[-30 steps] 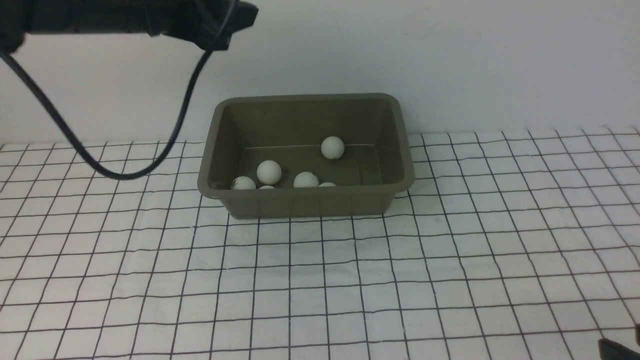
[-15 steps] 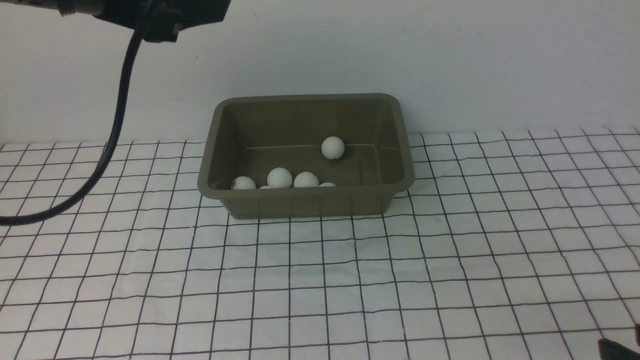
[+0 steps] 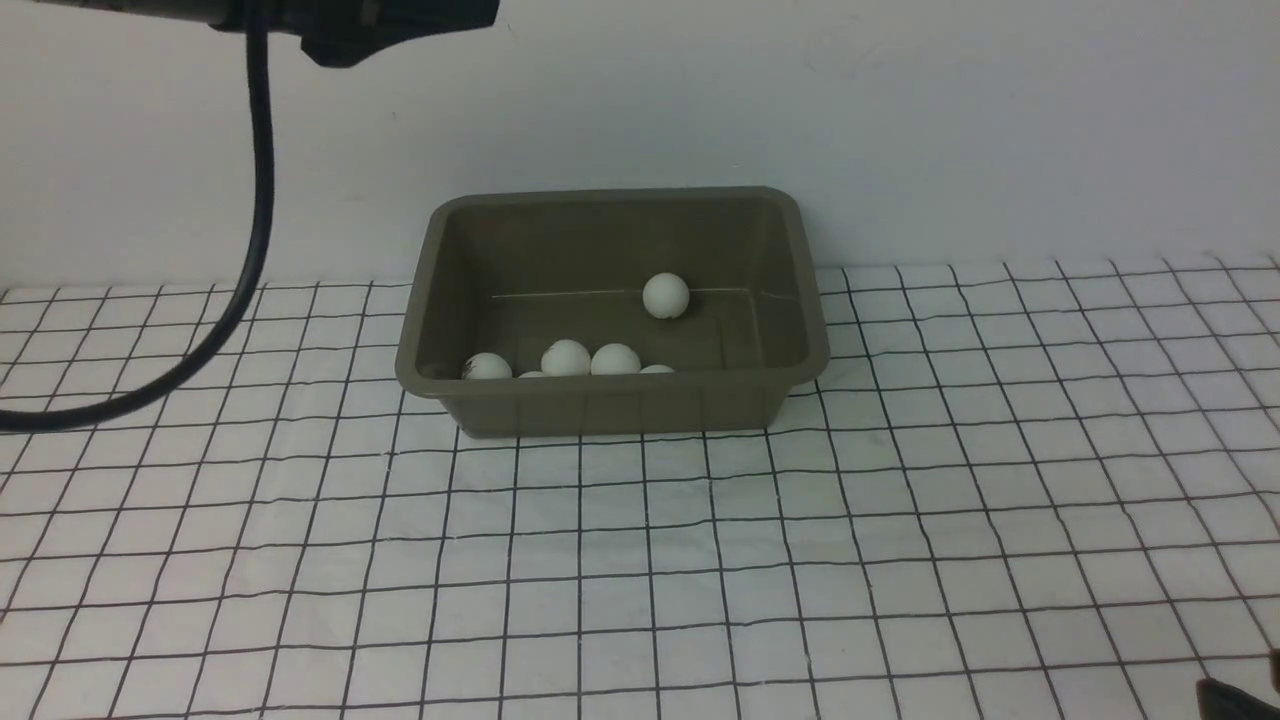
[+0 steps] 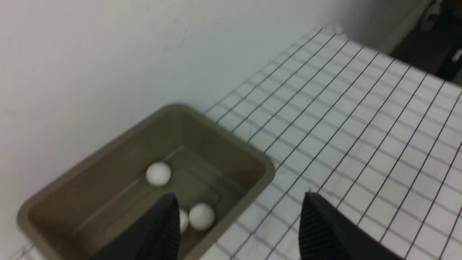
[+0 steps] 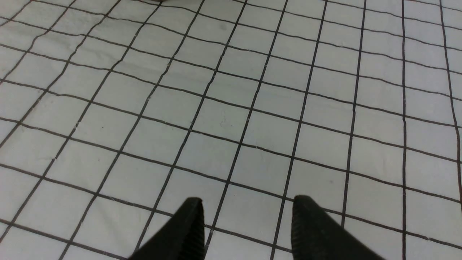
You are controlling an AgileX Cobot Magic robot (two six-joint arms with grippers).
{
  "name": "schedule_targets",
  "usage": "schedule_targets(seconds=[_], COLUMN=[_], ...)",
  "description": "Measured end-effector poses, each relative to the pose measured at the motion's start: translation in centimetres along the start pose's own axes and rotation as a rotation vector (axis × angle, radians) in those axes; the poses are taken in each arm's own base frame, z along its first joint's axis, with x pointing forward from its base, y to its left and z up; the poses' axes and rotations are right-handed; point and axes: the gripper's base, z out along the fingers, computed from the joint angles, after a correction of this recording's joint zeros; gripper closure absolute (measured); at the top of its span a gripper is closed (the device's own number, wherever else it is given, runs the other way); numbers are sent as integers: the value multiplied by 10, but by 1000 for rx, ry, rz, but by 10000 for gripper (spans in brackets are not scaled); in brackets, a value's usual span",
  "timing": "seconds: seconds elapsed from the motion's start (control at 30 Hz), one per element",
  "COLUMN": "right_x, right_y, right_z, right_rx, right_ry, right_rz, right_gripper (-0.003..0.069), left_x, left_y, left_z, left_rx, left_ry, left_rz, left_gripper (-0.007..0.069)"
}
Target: Put the table tennis balls into the box on the white checkered tablecloth.
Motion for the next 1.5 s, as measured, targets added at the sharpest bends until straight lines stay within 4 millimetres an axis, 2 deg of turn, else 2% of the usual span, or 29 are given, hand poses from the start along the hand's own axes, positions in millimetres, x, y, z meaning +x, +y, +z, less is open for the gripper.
schedule_targets(seconds=[0.1,0.27,0.4,0.47,0.63,0.8,0.87,1.1,1.23,1.33,1.5], right_x=[0,0,0,0,0,0,0,0,0,0,0], right_y=[0,0,0,0,0,0,0,0,0,0,0], right_z=[0,0,0,0,0,0,0,0,0,0,0], right_rx=[0,0,0,0,0,0,0,0,0,0,0], right_ry=[0,0,0,0,0,1,1,1,1,1,1], right_rz=[0,0,0,0,0,0,0,-1,-1,-1,-1], right_gripper=[345,345,345,345,345,345,345,345,345,345,345], left_x=[8,25,50,66,98,135,161,218,264,296,322], left_y=[-11,-34,-47,-52,-57,-59,-58,-62,-66,-69,-73], left_z=[-34,-102,-130,-135,-131,-118,-108,-92,-81,-72,-67], left_rx=[-134,-423,-558,-593,-619,-632,-652,-732,-819,-870,-926], left_ry=[104,160,166,173,155,100,76,-68,-191,-192,-176], left_rz=[-58,-287,-366,-376,-388,-433,-467,-491,-486,-461,-427], left_gripper=[220,220,220,220,220,220,220,220,220,220,220])
